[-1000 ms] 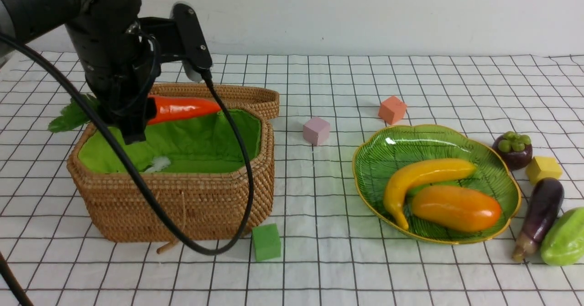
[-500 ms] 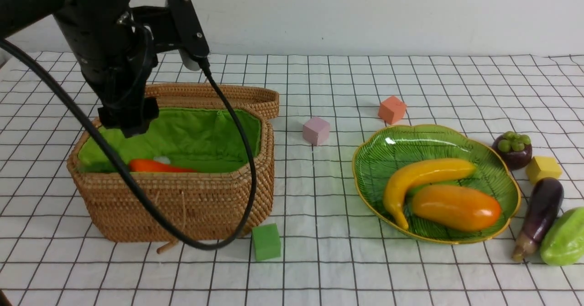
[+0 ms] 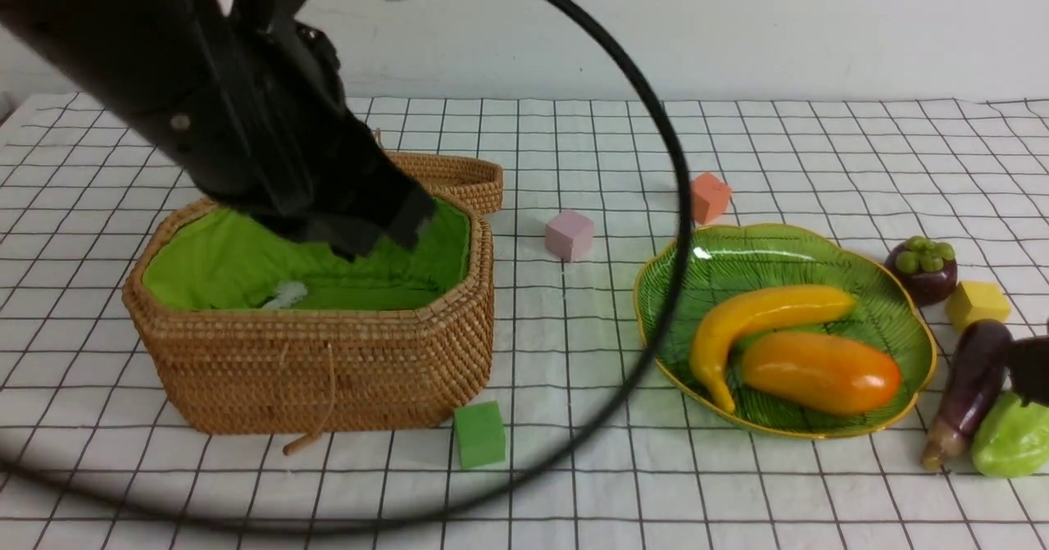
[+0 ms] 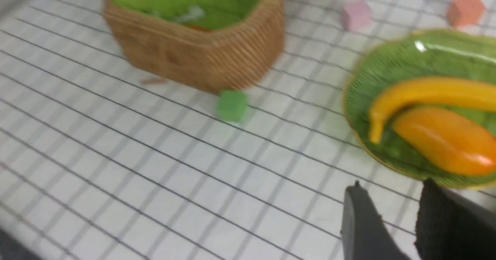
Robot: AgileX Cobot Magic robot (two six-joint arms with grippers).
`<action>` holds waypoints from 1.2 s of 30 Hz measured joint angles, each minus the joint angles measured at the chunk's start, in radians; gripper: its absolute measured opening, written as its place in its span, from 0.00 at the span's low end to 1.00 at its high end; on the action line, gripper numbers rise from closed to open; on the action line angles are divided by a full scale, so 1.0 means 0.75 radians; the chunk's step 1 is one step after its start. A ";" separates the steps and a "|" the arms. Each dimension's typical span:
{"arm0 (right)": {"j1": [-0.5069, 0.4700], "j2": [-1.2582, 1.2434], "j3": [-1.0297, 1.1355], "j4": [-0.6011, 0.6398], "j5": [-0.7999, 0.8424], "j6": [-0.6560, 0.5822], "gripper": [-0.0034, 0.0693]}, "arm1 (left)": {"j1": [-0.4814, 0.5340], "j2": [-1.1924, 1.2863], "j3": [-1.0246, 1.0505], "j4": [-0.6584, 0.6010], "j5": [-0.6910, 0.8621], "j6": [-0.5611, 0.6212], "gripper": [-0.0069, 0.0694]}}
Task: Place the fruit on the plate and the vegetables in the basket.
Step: Take a chayote with your left arm and place it on the basket on the left.
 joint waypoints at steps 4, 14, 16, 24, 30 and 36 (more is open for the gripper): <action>-0.021 0.151 0.004 -0.311 0.141 0.222 0.37 | -0.257 -0.222 0.262 0.007 -0.072 -0.140 0.07; -0.673 0.449 0.004 -0.006 0.070 0.047 0.37 | -0.459 -0.738 0.740 0.087 -0.450 -0.354 0.07; -0.828 0.521 0.004 0.140 0.017 -0.038 0.37 | -0.459 -0.798 0.775 0.106 -0.493 -0.357 0.07; -1.350 0.869 0.004 0.708 -0.192 -0.319 0.45 | -0.459 -0.953 0.829 0.155 -0.654 -0.361 0.07; -1.458 1.097 0.004 0.883 -0.433 -0.442 0.65 | -0.461 -0.955 0.830 0.155 -0.669 -0.361 0.07; -1.459 1.300 -0.035 0.876 -0.530 -0.464 0.74 | -0.461 -0.955 0.831 0.157 -0.666 -0.361 0.07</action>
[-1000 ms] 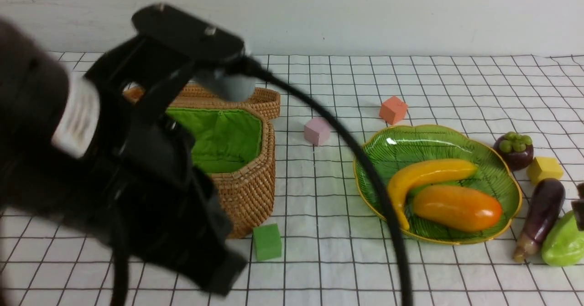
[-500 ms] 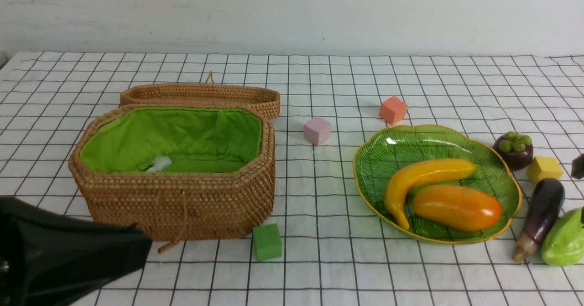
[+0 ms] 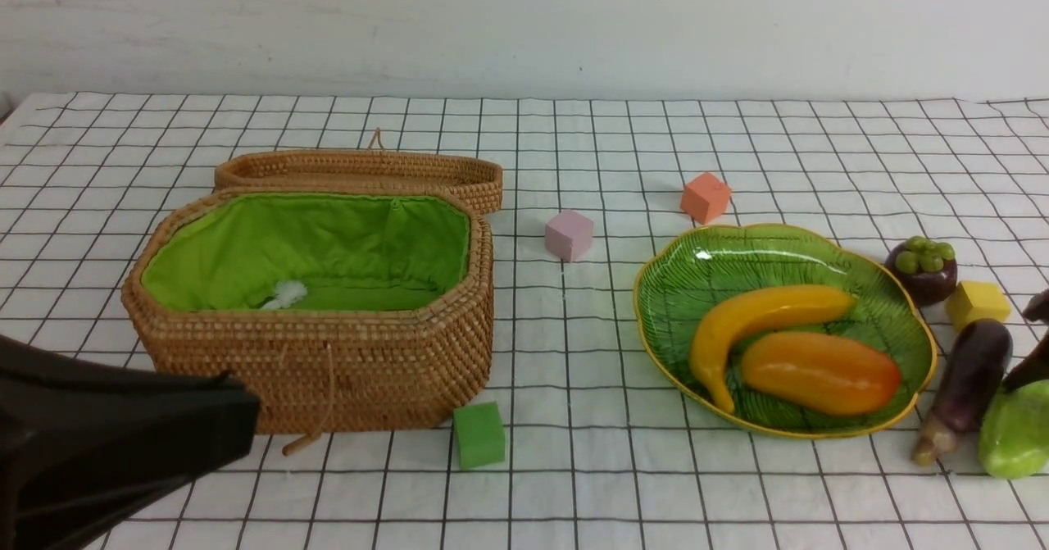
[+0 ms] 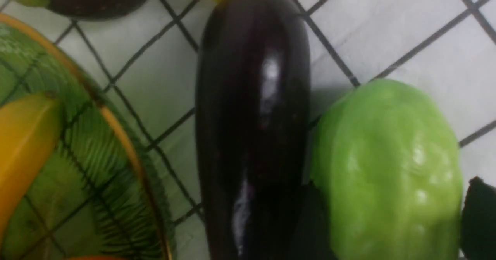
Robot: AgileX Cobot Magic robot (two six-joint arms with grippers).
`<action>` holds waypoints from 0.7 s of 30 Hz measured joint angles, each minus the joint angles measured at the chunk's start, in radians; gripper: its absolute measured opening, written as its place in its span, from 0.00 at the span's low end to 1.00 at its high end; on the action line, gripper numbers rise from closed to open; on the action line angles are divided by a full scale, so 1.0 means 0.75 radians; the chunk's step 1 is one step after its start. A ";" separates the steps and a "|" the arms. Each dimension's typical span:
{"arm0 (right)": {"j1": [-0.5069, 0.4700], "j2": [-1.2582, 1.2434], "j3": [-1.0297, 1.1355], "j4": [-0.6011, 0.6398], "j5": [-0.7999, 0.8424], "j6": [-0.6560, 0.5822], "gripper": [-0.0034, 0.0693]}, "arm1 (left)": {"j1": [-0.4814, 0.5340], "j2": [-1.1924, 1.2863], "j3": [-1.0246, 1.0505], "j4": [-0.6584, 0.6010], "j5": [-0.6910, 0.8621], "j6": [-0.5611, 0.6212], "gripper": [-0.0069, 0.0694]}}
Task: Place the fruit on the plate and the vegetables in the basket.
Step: Take a chayote with your left arm and place it on the basket on the left.
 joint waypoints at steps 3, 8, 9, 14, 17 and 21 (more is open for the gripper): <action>0.000 0.045 -0.011 -0.037 0.000 0.001 0.75 | 0.000 0.000 0.000 -0.002 0.001 0.000 0.07; 0.000 0.067 -0.018 -0.086 0.009 0.001 0.71 | 0.000 0.000 0.000 -0.002 0.008 0.000 0.07; 0.000 0.070 -0.022 -0.094 0.011 0.001 0.70 | 0.000 0.000 0.000 -0.002 0.008 0.000 0.07; 0.000 0.072 -0.029 -0.138 0.021 -0.003 0.69 | 0.000 0.000 0.000 -0.002 0.024 0.000 0.07; -0.001 0.032 -0.029 -0.242 0.066 -0.003 0.69 | -0.001 0.000 0.000 0.002 0.057 0.000 0.07; 0.010 -0.153 -0.059 -0.263 0.201 -0.002 0.69 | -0.001 0.000 0.000 0.010 0.132 0.000 0.07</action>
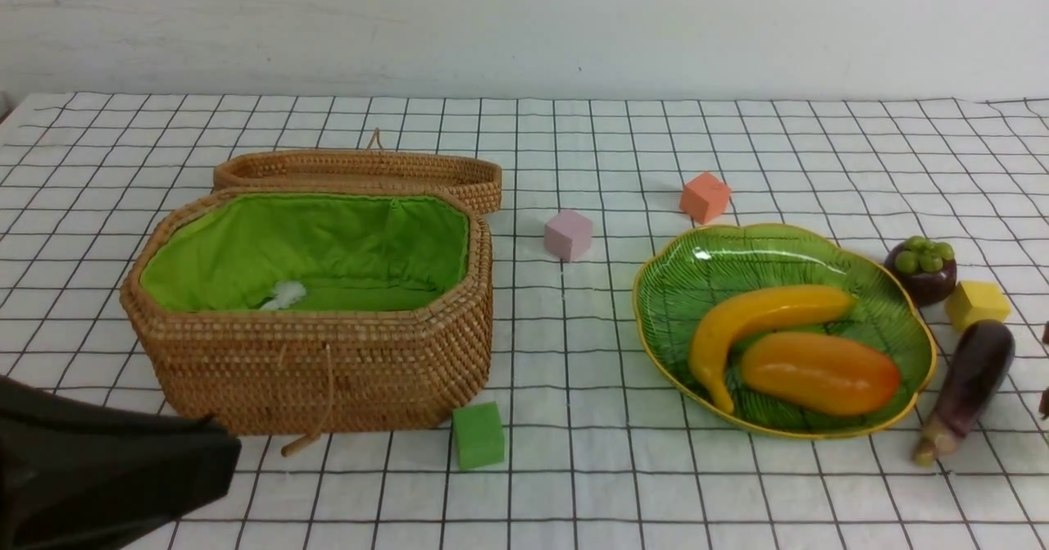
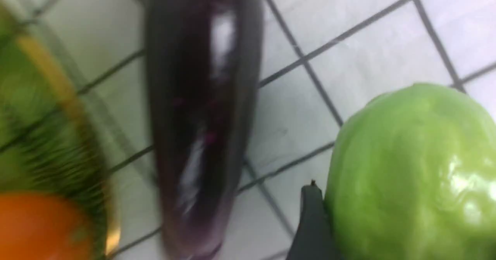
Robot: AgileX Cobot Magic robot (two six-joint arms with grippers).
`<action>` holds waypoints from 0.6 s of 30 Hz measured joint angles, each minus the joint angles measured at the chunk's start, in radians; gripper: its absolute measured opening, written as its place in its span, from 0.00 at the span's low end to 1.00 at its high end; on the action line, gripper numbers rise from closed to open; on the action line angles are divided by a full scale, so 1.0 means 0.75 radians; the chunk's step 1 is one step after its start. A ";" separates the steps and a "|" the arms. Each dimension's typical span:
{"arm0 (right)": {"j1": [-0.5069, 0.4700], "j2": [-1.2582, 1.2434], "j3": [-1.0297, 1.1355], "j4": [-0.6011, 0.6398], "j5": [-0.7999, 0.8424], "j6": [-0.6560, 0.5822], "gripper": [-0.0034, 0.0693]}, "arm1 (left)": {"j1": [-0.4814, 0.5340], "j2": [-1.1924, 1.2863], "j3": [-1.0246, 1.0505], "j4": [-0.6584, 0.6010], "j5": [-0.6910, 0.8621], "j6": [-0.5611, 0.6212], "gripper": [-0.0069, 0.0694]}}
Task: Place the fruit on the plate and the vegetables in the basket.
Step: Take a chayote with your left arm and place it on the basket on the left.
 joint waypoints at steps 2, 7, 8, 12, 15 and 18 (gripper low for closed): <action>0.031 -0.094 -0.036 0.022 0.067 0.000 0.69 | 0.000 0.000 0.000 0.009 0.021 0.000 0.07; 0.284 -0.296 -0.235 0.173 0.123 -0.061 0.69 | 0.000 0.000 0.000 0.085 0.034 0.000 0.07; 0.372 -0.286 -0.289 0.198 0.111 -0.085 0.69 | 0.000 0.000 0.000 0.097 0.034 0.000 0.07; 0.529 -0.183 -0.384 0.232 0.042 -0.103 0.69 | 0.000 0.000 0.000 0.100 0.035 0.000 0.07; 0.640 0.021 -0.477 0.234 0.002 -0.106 0.69 | 0.000 0.000 0.000 0.092 0.036 0.000 0.07; 0.736 0.158 -0.554 0.239 -0.010 -0.114 0.69 | 0.000 -0.001 0.000 0.097 0.056 -0.038 0.07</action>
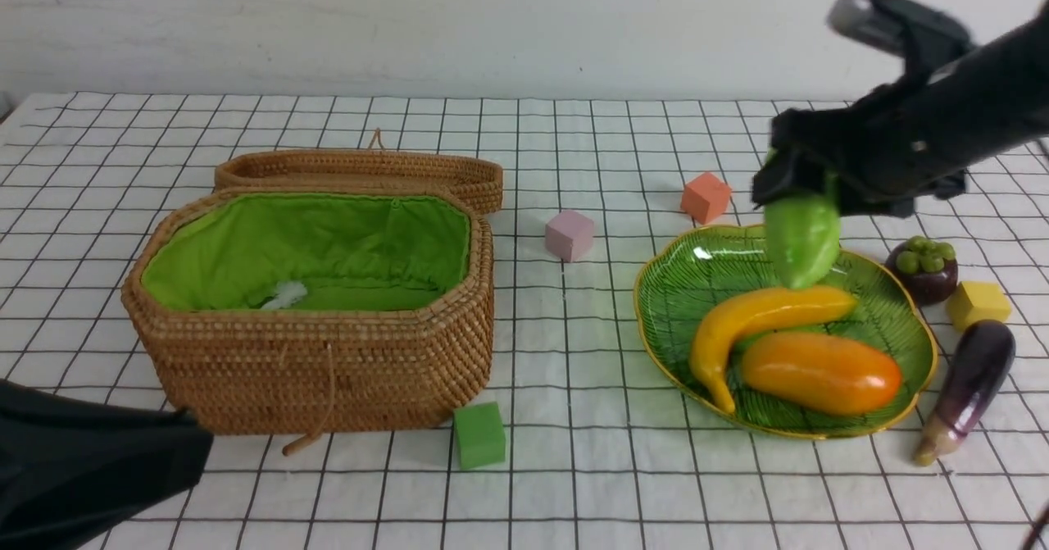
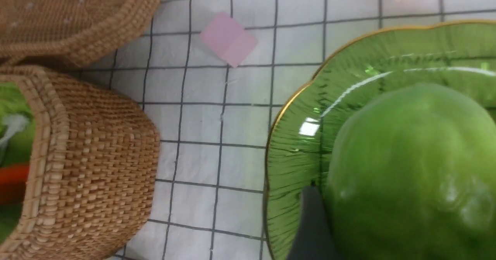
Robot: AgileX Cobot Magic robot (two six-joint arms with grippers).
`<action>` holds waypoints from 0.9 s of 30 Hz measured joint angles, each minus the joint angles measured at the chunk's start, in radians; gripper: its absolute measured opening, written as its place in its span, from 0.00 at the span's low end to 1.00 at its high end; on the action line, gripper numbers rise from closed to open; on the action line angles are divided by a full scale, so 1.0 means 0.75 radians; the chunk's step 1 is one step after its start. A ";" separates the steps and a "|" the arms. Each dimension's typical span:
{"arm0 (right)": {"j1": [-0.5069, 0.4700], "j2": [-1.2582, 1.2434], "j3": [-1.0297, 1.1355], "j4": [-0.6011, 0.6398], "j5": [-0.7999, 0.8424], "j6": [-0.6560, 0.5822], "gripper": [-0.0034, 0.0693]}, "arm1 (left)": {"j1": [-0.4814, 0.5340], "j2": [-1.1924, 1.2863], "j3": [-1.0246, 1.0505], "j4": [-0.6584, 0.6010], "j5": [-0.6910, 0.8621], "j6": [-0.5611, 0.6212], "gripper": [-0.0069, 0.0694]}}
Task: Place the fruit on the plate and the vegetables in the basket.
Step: Take a chayote with your left arm and place it on the basket on the left.
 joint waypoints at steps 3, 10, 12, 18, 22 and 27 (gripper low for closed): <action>0.112 0.062 -0.091 0.049 -0.013 -0.058 0.69 | 0.000 0.000 0.000 0.067 0.044 -0.106 0.07; 0.481 0.179 -0.463 0.336 -0.200 -0.494 0.69 | 0.000 -0.010 0.000 0.387 0.217 -0.485 0.07; 0.546 0.234 -0.518 0.359 -0.271 -0.592 0.69 | 0.000 -0.010 0.000 0.406 0.220 -0.506 0.07; 0.649 0.413 -0.580 0.368 -0.437 -0.797 0.69 | 0.000 -0.010 0.000 0.408 0.221 -0.518 0.07; 0.662 0.443 -0.580 0.370 -0.467 -0.824 0.87 | 0.000 -0.010 0.000 0.369 0.225 -0.520 0.07; 0.645 0.309 -0.580 0.354 -0.258 -0.786 0.97 | 0.000 -0.010 0.000 0.336 0.216 -0.519 0.07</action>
